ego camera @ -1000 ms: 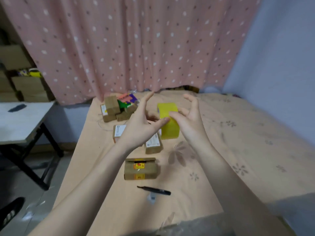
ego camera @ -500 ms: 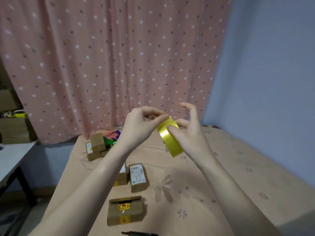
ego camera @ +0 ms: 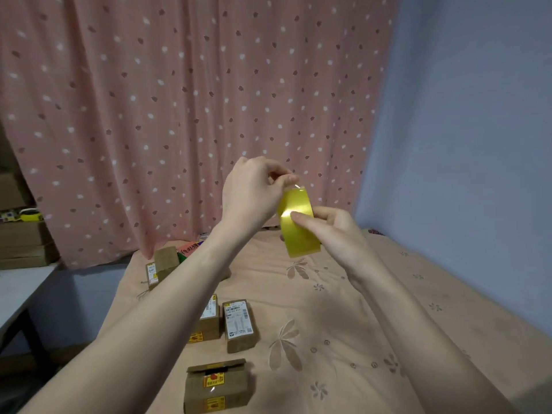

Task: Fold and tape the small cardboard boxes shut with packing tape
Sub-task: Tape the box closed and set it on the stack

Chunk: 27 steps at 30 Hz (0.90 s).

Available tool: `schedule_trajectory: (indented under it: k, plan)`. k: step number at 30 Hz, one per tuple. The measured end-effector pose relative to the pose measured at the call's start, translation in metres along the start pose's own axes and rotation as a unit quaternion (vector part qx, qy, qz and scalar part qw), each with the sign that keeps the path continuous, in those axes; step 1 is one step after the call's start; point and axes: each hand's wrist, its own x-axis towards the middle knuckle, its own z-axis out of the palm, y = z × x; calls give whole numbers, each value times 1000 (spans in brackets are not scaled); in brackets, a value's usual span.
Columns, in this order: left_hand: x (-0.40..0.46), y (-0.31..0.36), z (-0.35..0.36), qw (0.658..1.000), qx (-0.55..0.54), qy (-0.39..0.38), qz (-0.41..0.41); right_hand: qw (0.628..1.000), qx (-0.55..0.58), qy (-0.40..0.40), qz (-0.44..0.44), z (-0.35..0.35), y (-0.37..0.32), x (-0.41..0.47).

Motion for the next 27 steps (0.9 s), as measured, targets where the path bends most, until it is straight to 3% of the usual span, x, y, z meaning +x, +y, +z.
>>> schedule_trajectory:
  k: [4,9,12,18,21,27]
  plan:
    - [3,5,-2,999,-31,16,-27,998,7,-33,-61,-10,-4,-2]
    - [4,15,0,995,-73,50,-45,985,-49,69,-149,-14,-9,3]
    - [2,19,4,993,-78,83,-35,966,-139,120,-181,-21,-12,10]
    - [-8,19,13,991,-84,105,-28,927,-321,172,-90,-40,7,22]
    - [-11,7,19,987,-111,73,-94,933,-315,149,-90,-46,13,19]
    - [-21,-26,26,971,-132,33,-197,984,-161,34,-64,-51,23,6]
